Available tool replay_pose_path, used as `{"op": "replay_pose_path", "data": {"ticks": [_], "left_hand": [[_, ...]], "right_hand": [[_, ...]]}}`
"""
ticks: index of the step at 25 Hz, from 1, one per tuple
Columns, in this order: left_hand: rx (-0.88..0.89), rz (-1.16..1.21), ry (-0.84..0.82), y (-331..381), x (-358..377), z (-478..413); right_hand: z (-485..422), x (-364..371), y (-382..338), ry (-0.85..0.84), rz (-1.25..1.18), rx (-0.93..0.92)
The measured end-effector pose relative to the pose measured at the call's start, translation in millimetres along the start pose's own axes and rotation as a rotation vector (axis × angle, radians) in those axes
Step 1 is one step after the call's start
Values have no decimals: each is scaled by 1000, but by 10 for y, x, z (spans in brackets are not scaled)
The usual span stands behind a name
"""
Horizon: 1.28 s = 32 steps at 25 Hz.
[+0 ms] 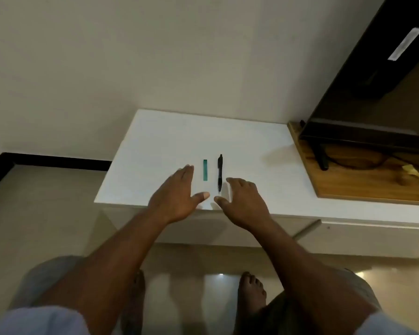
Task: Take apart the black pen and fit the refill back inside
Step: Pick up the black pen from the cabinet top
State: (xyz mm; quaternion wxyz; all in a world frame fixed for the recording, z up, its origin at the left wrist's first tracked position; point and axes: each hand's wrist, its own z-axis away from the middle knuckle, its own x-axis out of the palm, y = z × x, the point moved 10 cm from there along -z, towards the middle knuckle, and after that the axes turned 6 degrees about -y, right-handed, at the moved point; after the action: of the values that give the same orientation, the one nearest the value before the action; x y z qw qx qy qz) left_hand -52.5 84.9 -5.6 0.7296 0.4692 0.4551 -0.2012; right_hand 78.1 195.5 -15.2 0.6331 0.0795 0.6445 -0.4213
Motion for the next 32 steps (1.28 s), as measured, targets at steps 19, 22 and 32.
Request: {"op": "replay_pose_path", "data": {"ticks": [19,22,32], "left_hand": [[-64,130,142,-186,99,-422],[-69,109,102,-200,112,-426],[51,-175,32,0,256,-403]], "right_hand": [[-599,-36,150,96,1,56],[-586,-24,137,85,-23,53],[-582,25,147,101,-60,52]]}}
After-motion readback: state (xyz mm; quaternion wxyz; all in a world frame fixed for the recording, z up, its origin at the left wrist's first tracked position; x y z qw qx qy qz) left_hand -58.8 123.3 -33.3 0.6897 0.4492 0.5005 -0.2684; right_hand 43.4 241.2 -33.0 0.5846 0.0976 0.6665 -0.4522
